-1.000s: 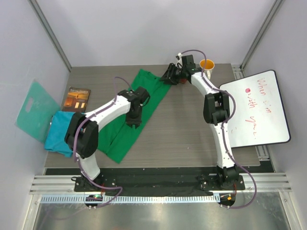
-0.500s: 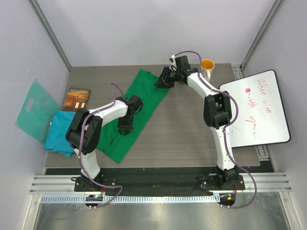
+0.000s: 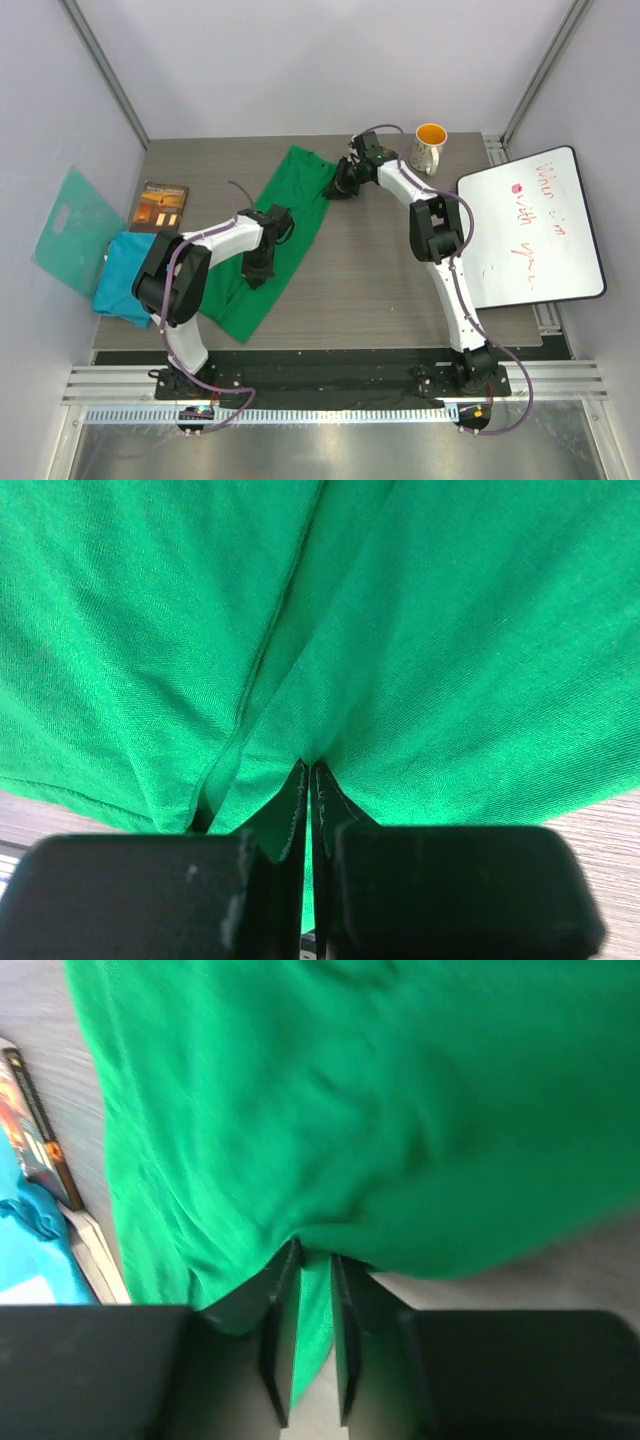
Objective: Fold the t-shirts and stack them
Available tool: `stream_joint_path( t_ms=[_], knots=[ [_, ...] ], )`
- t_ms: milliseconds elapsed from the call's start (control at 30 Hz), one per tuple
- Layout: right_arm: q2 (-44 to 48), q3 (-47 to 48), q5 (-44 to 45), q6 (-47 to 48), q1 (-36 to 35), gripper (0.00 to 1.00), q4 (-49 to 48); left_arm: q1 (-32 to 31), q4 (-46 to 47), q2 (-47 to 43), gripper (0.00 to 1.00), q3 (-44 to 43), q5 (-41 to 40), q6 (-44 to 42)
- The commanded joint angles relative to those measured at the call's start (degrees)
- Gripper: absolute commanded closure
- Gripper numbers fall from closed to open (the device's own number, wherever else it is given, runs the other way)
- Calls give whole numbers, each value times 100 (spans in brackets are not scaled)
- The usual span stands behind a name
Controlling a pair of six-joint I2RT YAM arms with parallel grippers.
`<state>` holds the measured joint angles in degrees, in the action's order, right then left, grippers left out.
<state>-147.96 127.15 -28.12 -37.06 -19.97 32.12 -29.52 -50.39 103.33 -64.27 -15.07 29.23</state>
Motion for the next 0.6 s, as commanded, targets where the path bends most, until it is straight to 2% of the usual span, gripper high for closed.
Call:
stream_joint_path(
  t_ms=[0, 100, 367, 467, 567],
  knots=[
    [-680, 705, 386, -108, -209, 83, 181, 34, 38, -111, 100, 160, 390, -58],
    [-795, 899, 474, -109, -262, 89, 172, 8, 47, -137, 100, 108, 592, -76],
    [-1042, 1022, 439, -284, -148, 89, -56, -528, -15, 433, 100, -270, 856, 3],
    [-1112, 1048, 413, -372, -34, 87, -232, -774, 56, 828, 100, -586, 1067, 65],
    [-1313, 1346, 272, -504, 177, 86, -276, -950, 65, 1381, 100, -1339, 1287, 117]
  ],
)
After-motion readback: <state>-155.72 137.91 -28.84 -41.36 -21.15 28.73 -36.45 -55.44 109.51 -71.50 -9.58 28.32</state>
